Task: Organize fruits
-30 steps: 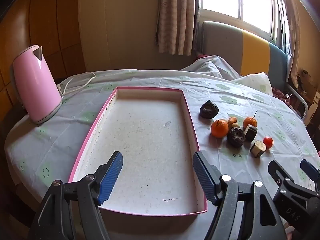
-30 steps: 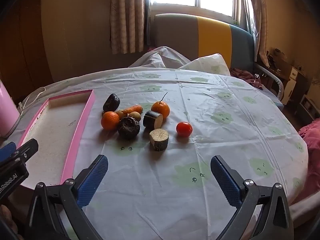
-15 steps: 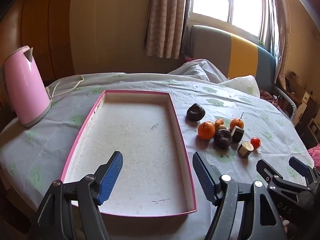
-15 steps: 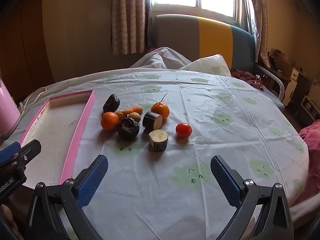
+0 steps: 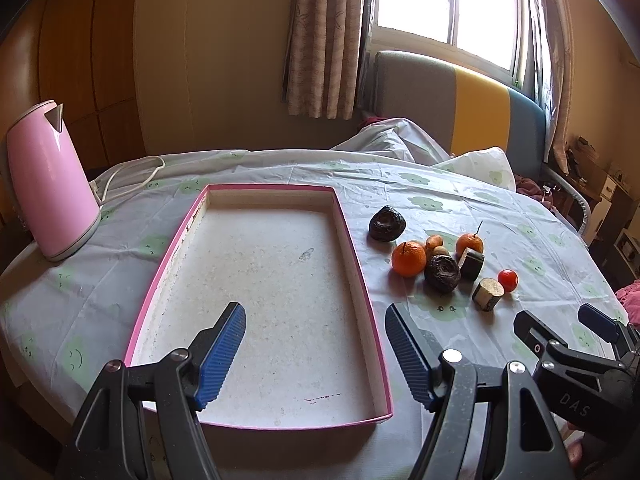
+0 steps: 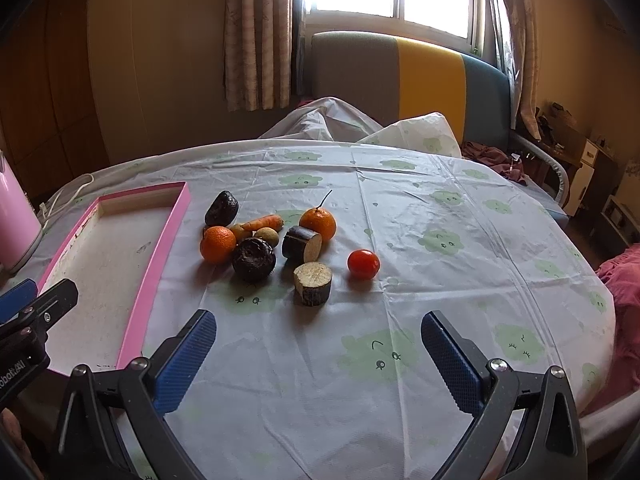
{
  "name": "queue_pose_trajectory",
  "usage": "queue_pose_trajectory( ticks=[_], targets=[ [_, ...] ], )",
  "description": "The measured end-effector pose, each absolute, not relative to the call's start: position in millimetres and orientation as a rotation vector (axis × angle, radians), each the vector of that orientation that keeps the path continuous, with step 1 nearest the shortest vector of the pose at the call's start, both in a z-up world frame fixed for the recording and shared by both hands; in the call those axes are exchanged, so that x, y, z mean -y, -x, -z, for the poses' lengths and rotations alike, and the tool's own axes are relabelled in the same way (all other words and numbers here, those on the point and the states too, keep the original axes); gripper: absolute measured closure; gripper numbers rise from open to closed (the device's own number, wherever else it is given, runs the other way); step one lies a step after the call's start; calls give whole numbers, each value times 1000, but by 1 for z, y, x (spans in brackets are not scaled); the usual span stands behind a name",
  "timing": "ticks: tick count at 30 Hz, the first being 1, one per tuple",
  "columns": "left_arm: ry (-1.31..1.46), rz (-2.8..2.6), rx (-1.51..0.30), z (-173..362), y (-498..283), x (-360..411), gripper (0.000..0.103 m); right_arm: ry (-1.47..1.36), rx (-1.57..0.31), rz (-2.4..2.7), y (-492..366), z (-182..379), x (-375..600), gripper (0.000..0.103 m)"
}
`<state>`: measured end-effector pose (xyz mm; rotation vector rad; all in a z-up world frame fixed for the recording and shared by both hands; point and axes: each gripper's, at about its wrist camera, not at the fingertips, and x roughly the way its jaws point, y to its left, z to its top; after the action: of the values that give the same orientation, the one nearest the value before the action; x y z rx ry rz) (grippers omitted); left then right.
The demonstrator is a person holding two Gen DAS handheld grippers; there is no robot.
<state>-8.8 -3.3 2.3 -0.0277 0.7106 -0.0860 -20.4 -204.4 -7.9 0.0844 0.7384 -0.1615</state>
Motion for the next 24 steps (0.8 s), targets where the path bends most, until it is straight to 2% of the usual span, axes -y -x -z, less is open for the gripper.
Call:
queue_pose_trajectory(
  ticks=[20, 24],
  targets=[
    [0, 119, -719, -7, 9, 14, 29, -99, -722, 147, 26, 6, 218, 0],
    [-16, 133, -727, -5, 7, 20, 29, -109, -726, 158, 24, 8, 227, 6]
  ],
)
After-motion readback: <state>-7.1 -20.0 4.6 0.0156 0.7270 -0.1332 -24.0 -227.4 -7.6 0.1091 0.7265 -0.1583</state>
